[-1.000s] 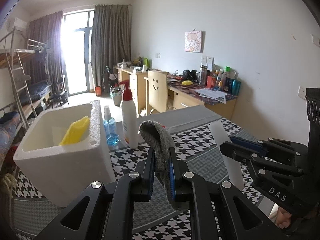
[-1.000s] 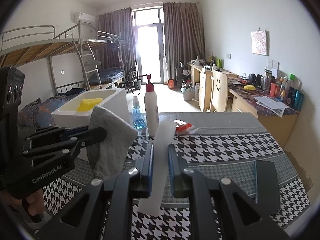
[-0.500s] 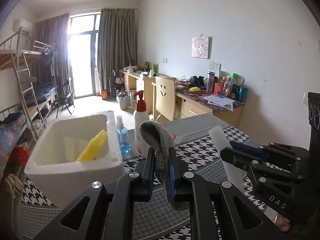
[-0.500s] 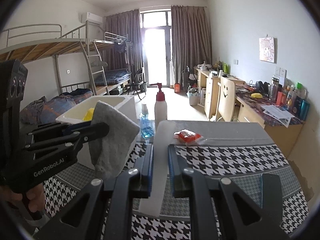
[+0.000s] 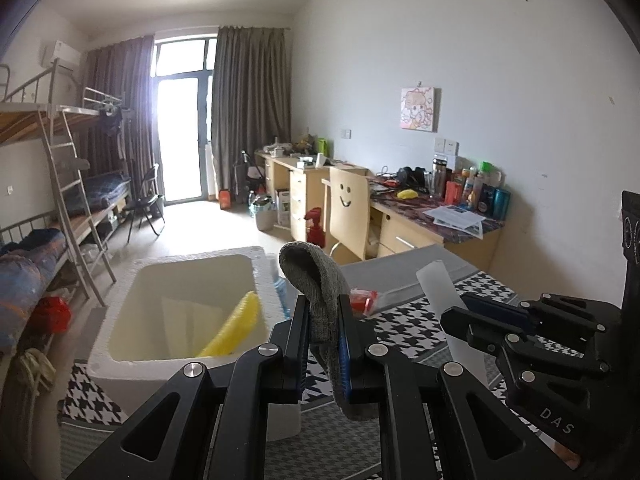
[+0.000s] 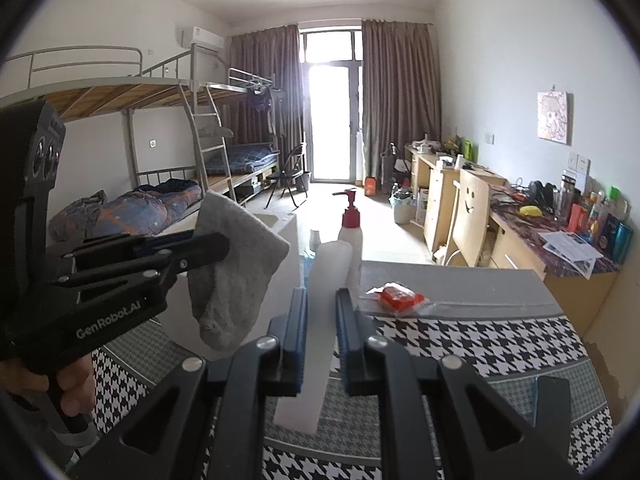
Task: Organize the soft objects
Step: 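Carry the grey towel and white roll with both tools over the white foam box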
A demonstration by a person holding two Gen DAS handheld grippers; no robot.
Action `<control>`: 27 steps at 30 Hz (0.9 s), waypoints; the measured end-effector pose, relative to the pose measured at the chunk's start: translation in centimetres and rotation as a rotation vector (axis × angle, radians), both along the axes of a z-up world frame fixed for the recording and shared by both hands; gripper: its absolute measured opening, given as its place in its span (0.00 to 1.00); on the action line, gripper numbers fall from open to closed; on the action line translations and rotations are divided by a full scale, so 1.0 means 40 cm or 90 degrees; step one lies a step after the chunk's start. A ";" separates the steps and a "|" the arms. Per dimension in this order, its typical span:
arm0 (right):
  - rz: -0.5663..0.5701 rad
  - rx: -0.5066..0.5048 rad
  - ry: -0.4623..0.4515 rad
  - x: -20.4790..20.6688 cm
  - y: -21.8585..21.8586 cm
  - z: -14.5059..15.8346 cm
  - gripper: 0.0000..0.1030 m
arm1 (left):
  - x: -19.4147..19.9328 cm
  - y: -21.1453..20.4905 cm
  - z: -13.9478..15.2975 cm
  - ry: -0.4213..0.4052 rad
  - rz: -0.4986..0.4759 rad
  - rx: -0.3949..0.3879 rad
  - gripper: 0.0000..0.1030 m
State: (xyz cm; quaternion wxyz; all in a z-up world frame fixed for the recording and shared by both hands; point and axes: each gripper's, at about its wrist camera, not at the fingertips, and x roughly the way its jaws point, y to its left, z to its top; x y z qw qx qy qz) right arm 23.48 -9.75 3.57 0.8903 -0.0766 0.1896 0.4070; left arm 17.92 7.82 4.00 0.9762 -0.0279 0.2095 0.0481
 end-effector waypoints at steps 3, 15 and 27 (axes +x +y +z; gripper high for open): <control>0.009 -0.003 -0.001 0.003 0.015 0.006 0.17 | 0.002 0.009 0.008 -0.005 0.007 0.002 0.13; 0.040 -0.007 -0.010 0.014 0.059 0.028 0.17 | 0.014 0.062 0.035 -0.014 0.047 0.003 0.13; 0.061 -0.013 -0.019 0.017 0.083 0.035 0.17 | 0.024 0.108 0.049 -0.022 0.084 0.010 0.13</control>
